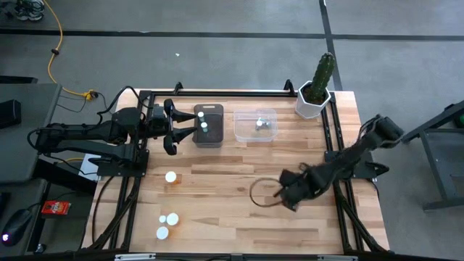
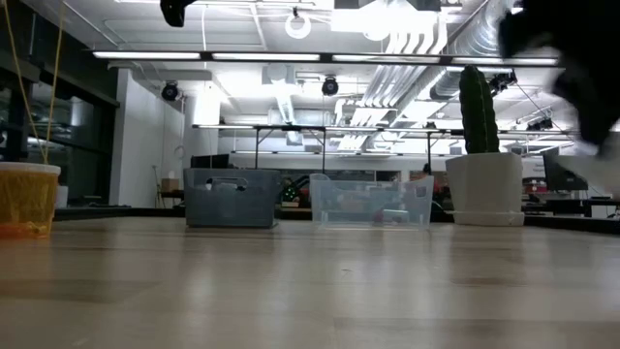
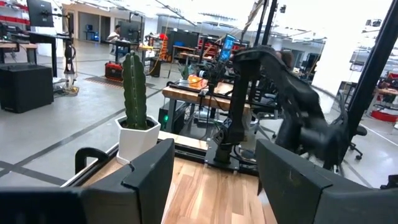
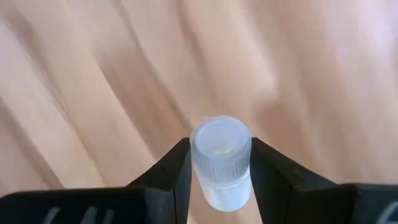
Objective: Pick and place medicine bottles into bin by pill shape (circle, oval)
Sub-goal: Put the white tablet bottle into the black bin
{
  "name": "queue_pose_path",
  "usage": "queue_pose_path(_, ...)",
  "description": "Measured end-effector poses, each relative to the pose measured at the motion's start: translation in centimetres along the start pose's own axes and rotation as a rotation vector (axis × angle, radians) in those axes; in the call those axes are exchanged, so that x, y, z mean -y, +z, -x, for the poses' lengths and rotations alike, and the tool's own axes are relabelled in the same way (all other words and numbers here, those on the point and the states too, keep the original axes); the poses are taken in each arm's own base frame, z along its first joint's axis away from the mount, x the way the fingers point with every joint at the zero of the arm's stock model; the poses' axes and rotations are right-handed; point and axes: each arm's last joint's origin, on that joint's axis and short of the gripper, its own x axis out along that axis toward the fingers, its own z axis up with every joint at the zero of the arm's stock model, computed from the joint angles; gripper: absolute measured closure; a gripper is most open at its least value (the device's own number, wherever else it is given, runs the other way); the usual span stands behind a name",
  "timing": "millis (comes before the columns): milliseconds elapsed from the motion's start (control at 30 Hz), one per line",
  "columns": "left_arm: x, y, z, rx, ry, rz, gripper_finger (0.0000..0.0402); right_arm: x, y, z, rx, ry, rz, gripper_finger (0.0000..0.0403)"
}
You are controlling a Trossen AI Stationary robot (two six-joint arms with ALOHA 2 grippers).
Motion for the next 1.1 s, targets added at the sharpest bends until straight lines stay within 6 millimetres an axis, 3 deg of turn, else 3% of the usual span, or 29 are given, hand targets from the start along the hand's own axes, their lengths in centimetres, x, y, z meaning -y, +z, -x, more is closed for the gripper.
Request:
queue_pose_path(267,0.0,0.0,0.0,-0.002,-0.013,0.008,0.0188,3.1,7.1,4.7,0.606,0.126,-0.068,0.029)
queue_pose_path(433,0.3,0.0,0.0,-0.02,-0.109,0.089,0.0188,4.4,11.9,7.0,0.914,0.305,0.025,0.029)
queue_pose_path(533,0.6,-0.1,0.1,-0.045,-0.195,0.163,0.0188,5.3,13.7,8.1,1.053,0.407,0.06,0.029)
queue_pose_path(633,0.7,-0.1,0.1,-0.059,-0.226,0.215,0.0188,6.1,14.6,8.8,1.131,0.47,0.083,0.029)
queue_pose_path(833,0.7,-0.1,0.1,-0.057,-0.221,0.219,0.0188,6.7,15.0,8.8,1.126,0.507,0.115,0.029)
queue_pose_path(1100,0.6,-0.1,0.1,-0.047,-0.187,0.209,0.0188,6.9,15.1,8.6,1.139,0.439,0.183,0.0285)
